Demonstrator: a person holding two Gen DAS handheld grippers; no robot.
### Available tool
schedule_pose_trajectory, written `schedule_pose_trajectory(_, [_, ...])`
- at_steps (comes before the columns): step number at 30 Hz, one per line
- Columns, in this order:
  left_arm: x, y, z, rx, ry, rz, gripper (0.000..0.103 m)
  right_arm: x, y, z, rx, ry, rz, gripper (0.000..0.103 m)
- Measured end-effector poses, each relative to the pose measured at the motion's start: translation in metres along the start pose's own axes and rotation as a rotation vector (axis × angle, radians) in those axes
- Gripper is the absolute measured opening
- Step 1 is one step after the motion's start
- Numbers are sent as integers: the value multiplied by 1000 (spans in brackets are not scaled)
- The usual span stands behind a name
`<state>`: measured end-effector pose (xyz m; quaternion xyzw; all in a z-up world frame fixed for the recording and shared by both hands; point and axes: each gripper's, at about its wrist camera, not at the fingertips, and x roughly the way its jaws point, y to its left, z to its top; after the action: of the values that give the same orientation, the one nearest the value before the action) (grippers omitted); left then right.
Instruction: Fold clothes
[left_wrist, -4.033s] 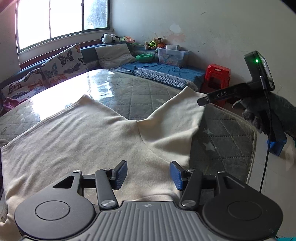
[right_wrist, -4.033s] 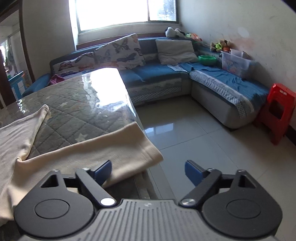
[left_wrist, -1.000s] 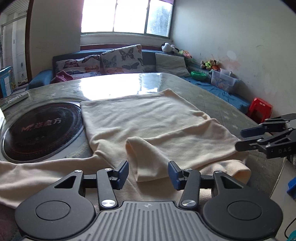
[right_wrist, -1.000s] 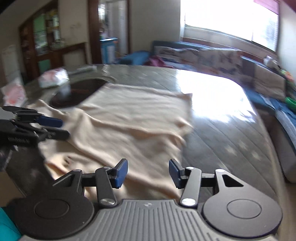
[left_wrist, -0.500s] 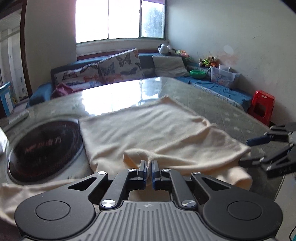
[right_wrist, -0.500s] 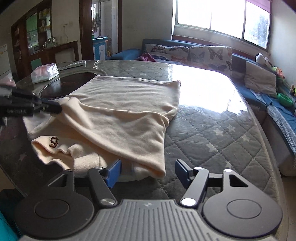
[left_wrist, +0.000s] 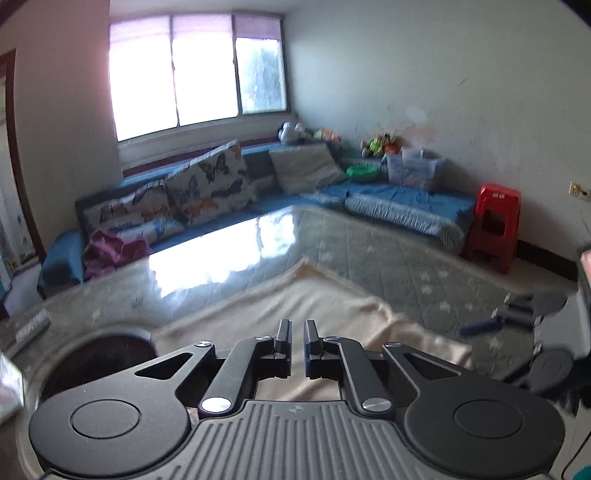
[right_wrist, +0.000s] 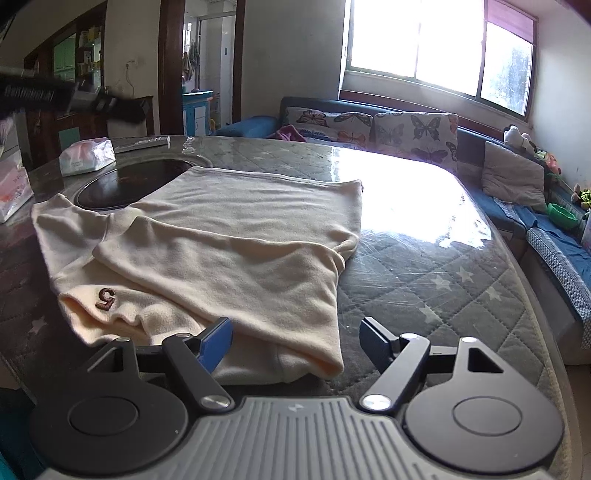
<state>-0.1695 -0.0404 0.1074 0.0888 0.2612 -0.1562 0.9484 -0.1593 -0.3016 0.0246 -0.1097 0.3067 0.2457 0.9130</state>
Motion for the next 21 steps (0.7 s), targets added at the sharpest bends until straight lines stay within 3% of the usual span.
schedule_pose_trajectory(2, [7,1,-24,-4,66,8,28,1,-3,-1,8,5,0,78])
schedule_pose_trajectory(5, [17,0,-54,-19,148,34,35,3,-5,-2,11,12,-1,78])
schedule_pose_trajectory(9, [26,1,-71,-55,188,54,44,4,-6,-2,16,14,3,78])
schedule_pose_trajectory(12, [30,2,-75,-65,186,44,38,4,-6,-2,22,13,4,78])
schedule_pose_trajectory(15, [33,-1,-78,-52,176,46,22,5,-5,-3,23,16,3,79])
schedule_pose_trajectory(16, [32,-3,-75,-56,172,51,12,5,-5,-3,24,15,3,79])
schedule_pose_trajectory(21, [20,-2,-49,-66,110,74,8,4,-3,-3,13,7,3,80])
